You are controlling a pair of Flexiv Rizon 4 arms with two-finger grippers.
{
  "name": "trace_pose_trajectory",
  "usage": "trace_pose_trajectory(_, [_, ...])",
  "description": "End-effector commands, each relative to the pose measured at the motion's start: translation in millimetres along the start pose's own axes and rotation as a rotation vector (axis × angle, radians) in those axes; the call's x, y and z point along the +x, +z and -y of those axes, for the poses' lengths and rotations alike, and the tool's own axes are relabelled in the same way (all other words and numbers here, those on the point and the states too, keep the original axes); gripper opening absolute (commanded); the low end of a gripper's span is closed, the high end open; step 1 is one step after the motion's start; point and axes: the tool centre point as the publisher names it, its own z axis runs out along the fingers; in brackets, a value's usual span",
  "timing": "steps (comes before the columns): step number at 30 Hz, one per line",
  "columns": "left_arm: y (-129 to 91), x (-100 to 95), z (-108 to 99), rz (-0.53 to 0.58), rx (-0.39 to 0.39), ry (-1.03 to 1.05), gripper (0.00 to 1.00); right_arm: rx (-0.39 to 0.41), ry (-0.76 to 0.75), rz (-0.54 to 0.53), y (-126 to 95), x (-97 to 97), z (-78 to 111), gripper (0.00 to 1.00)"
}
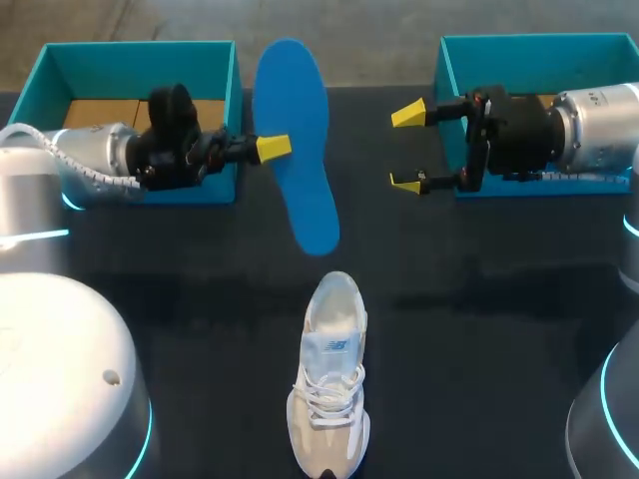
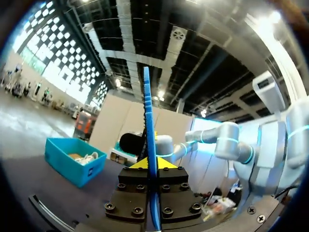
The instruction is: Take the shoe out of the shoebox, open the shoe tongue, remove and reinsert the insole, then place the shoe into the shoebox
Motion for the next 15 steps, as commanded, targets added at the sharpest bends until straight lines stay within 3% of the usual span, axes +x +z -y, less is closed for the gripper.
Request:
trace_pose_trajectory(1, [-0.1,-9.7,-2.8,0.048,0.028,-0.364,0.0,-0.003,0.0,0.002,1.1,0.0,0.9,1.0])
trace_pose_trajectory(9, [-3.8,-19.9,-20.3,0.124,0.01,-0.764,0.0,-0.003,0.0,0.002,1.1,0.0,0.9,1.0])
trace_pose_trajectory(15, [-1.9,-19.0,-30.9,0.111,-0.014,-0.894,0.0,-0.003,0.0,0.002,1.1,0.0,0.9,1.0])
